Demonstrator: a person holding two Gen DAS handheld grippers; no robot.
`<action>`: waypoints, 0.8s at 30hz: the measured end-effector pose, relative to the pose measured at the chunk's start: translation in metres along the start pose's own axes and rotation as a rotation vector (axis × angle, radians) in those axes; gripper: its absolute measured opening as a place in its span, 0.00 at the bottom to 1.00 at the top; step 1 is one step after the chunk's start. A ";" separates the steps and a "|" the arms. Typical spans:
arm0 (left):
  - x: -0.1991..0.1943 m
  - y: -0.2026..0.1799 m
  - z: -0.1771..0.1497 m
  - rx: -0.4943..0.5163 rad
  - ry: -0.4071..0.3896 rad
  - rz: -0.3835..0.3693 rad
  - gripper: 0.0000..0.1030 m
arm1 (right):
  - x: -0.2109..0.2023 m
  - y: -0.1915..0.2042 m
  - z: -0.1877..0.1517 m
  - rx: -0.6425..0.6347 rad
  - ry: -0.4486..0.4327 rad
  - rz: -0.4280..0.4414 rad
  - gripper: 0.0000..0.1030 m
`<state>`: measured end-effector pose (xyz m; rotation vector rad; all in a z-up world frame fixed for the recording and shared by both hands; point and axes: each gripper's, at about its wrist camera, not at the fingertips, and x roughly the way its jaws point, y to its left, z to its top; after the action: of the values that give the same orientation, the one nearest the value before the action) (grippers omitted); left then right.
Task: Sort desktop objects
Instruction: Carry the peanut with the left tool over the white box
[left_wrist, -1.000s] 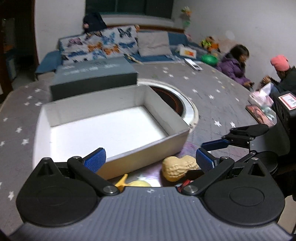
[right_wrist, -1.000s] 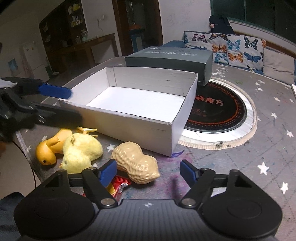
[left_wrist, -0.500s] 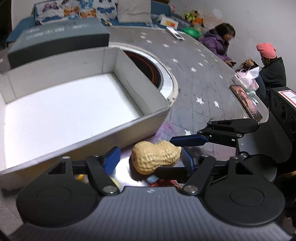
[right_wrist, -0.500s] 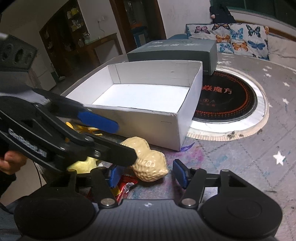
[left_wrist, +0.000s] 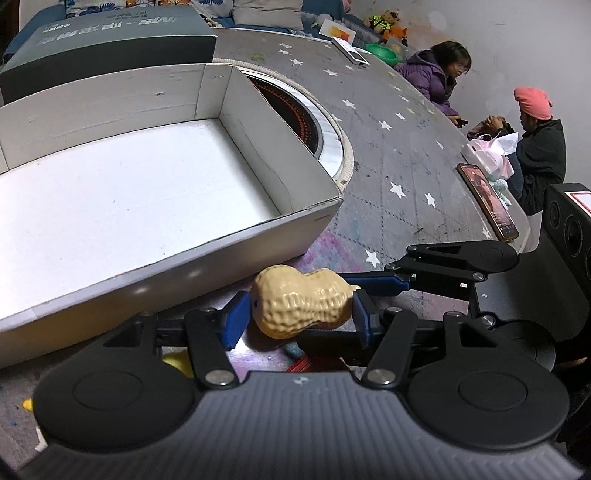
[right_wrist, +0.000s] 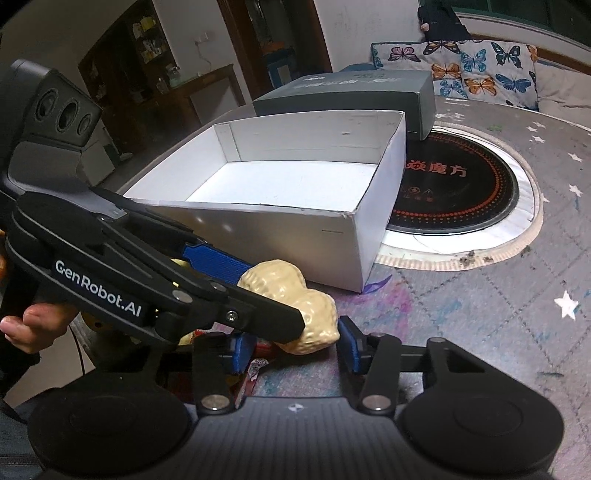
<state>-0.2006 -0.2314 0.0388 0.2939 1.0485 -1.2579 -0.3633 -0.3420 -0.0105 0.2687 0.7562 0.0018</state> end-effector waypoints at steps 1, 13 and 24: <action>-0.001 0.000 -0.001 0.000 -0.001 -0.001 0.57 | 0.000 0.000 0.000 0.000 0.001 0.000 0.46; -0.047 -0.014 0.009 0.033 -0.109 0.001 0.57 | -0.033 0.022 0.018 -0.085 -0.055 -0.046 0.46; -0.068 0.030 0.066 -0.007 -0.214 0.051 0.57 | -0.009 0.031 0.093 -0.202 -0.136 -0.065 0.46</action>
<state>-0.1383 -0.2240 0.1162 0.1757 0.8566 -1.2107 -0.3043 -0.3356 0.0673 0.0508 0.6241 -0.0018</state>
